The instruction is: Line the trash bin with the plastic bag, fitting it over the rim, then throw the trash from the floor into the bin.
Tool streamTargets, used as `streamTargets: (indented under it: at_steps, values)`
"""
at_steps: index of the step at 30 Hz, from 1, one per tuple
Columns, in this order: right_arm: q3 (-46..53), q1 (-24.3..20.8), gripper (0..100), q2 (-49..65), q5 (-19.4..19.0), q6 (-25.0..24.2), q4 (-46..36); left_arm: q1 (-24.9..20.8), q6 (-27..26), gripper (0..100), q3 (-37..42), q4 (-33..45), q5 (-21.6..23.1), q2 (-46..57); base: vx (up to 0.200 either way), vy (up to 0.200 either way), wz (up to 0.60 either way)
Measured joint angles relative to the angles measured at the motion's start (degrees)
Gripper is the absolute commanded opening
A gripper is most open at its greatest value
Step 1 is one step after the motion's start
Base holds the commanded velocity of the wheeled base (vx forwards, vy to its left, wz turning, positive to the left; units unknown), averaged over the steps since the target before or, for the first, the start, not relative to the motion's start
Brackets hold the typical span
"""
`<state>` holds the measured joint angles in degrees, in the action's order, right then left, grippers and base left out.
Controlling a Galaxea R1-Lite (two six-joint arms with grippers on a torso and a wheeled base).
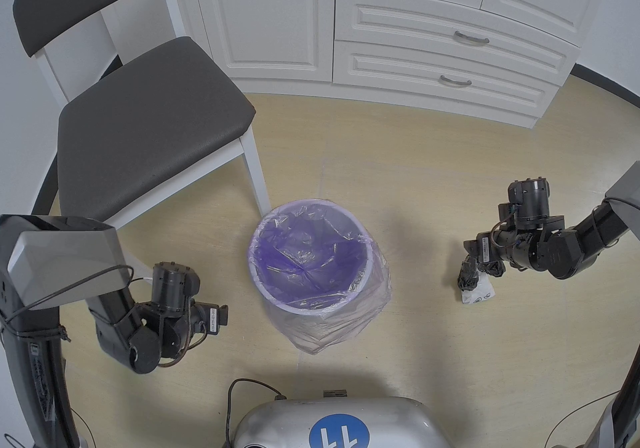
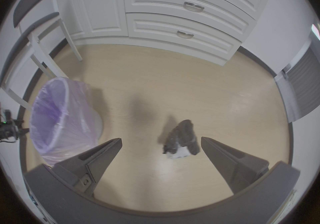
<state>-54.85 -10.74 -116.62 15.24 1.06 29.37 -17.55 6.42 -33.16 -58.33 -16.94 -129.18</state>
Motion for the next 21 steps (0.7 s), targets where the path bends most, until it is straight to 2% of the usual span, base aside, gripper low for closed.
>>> streamTargets:
  at_steps: [6, 11, 16, 19, 21]
  values:
    - [-3.7, 7.5, 100, -6.6, -1.8, 3.1, 0.8, -2.8, 0.2, 100, 14.1, -12.1, 0.7, 7.6, 0.0, 0.0, 0.0]
    - [-9.8, 11.9, 100, -14.1, -4.4, 2.9, 0.7, -6.4, 1.5, 100, 23.5, -23.5, 0.8, 12.3, 0.0, 0.0, 0.0]
    - [-16.0, 14.2, 100, -21.0, -9.0, -0.7, -1.1, -9.2, 3.3, 100, 29.1, -28.7, 0.5, 15.2, 0.0, 0.0, 0.0]
    - [-18.9, 14.9, 100, -23.7, -11.8, -4.9, -4.8, -9.9, 4.6, 100, 30.4, -29.3, 0.3, 16.7, 0.0, 0.0, 0.0]
    - [-20.7, 15.2, 100, -25.1, -15.2, -8.1, -6.3, -10.1, 5.3, 100, 30.8, -29.4, 0.1, 17.6, 0.0, 0.0, 0.0]
